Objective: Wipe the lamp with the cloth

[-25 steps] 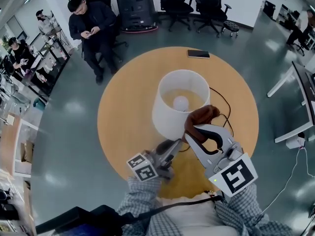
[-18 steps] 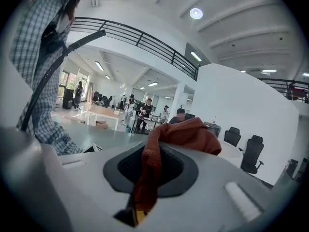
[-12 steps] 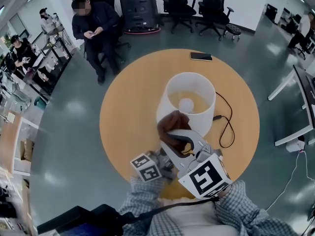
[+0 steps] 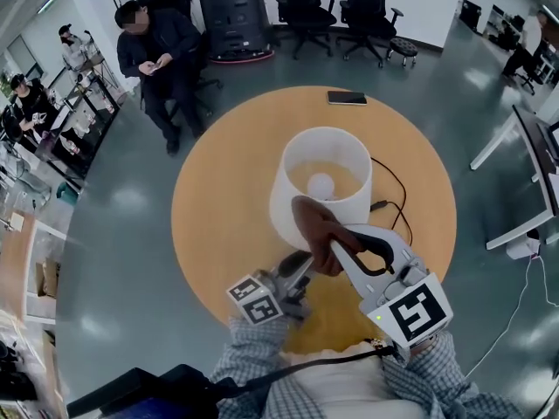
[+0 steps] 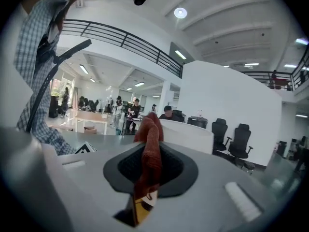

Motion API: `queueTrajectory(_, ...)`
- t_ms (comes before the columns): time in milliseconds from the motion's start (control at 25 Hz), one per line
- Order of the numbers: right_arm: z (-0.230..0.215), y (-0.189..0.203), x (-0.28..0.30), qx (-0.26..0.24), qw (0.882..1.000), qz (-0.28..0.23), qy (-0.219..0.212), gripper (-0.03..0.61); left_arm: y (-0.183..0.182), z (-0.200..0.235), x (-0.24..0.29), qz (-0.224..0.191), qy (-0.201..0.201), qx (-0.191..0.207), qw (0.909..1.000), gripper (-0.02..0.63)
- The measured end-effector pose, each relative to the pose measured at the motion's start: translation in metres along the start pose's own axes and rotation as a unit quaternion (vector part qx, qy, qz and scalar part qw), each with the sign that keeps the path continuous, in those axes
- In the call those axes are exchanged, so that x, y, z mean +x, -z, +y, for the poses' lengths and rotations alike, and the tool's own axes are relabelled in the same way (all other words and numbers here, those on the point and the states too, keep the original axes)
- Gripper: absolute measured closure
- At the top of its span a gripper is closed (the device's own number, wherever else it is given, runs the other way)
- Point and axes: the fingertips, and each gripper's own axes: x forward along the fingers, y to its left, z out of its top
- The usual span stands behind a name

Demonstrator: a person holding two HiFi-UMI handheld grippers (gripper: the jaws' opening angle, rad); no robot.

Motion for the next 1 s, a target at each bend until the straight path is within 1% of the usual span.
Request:
queueTrajectory(120,-0.046,0.007,-0.023,-0.015,0.998,0.005,0.055,0.536,0.0,-0.001,0.0,-0.001,0.0,-0.001,1.0,0.512)
queueTrajectory(200,-0.074,0.011,-0.032,-0.007,0.996,0.006,0.083,0.537,0.0,-0.001,0.001,-0.001,-0.001,0.0,1.0,0.512)
queueTrajectory(320,-0.111,0.019,-0.033,0.015,0.994,0.006,0.109,0.536,0.0,-0.002,0.002,-0.001,-0.003,0.001,1.0,0.512)
queueTrajectory(440,-0.142,0.024,-0.023,0.035,0.992,0.001,0.119,0.537,0.002,-0.002,0.001,-0.002,-0.005,0.002,1.0,0.512)
queueTrajectory(600,-0.176,0.02,0.005,0.042,0.994,-0.008,0.103,0.536,0.005,-0.001,0.003,-0.001,-0.008,0.003,1.0,0.511)
queueTrajectory(720,-0.189,0.018,0.028,0.043,0.996,-0.009,0.072,0.536,0.005,-0.002,0.004,0.0,-0.011,0.004,0.9999,0.511)
queueTrajectory(880,-0.192,0.037,0.058,0.045,0.999,0.021,0.019,0.535,0.003,-0.005,0.002,-0.001,-0.013,0.005,0.9999,0.511)
queueTrajectory(1000,-0.196,0.066,0.072,0.053,0.997,0.057,-0.002,0.535,0.003,-0.005,0.002,-0.002,-0.015,0.005,0.9999,0.509)
